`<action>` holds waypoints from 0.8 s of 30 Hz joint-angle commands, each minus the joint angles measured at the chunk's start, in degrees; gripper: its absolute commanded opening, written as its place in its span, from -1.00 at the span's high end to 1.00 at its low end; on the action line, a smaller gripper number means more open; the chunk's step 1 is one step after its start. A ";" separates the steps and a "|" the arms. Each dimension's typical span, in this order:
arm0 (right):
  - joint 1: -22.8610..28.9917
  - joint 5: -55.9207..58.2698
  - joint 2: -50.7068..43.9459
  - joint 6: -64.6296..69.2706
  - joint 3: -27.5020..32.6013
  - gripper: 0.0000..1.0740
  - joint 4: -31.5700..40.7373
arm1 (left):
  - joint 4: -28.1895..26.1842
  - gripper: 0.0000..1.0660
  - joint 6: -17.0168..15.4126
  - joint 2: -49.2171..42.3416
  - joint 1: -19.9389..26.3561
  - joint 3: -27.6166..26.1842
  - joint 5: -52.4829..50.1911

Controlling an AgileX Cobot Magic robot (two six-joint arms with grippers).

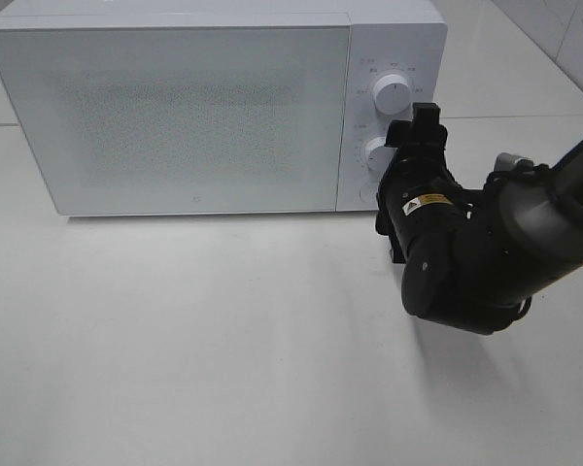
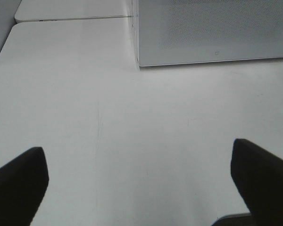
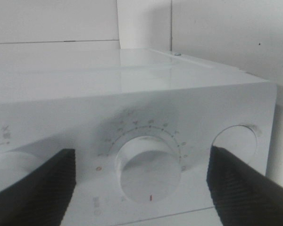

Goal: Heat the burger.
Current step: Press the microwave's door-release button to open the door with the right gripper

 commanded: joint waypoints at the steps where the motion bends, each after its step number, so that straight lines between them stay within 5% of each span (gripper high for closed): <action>1: 0.11 -1.89 -2.75 -3.78 1.95 -0.41 -3.44 | 0.00 -0.84 -0.29 -1.09 -0.06 0.11 -0.69; 13: -0.11 14.38 -11.46 -16.73 9.68 -0.40 -13.75 | 0.00 -0.84 -0.29 -1.09 -0.06 0.11 -0.69; 24: -2.86 37.18 -21.94 -53.00 10.08 -0.40 -13.87 | 0.00 -0.84 -0.29 -1.09 -0.06 0.11 -0.69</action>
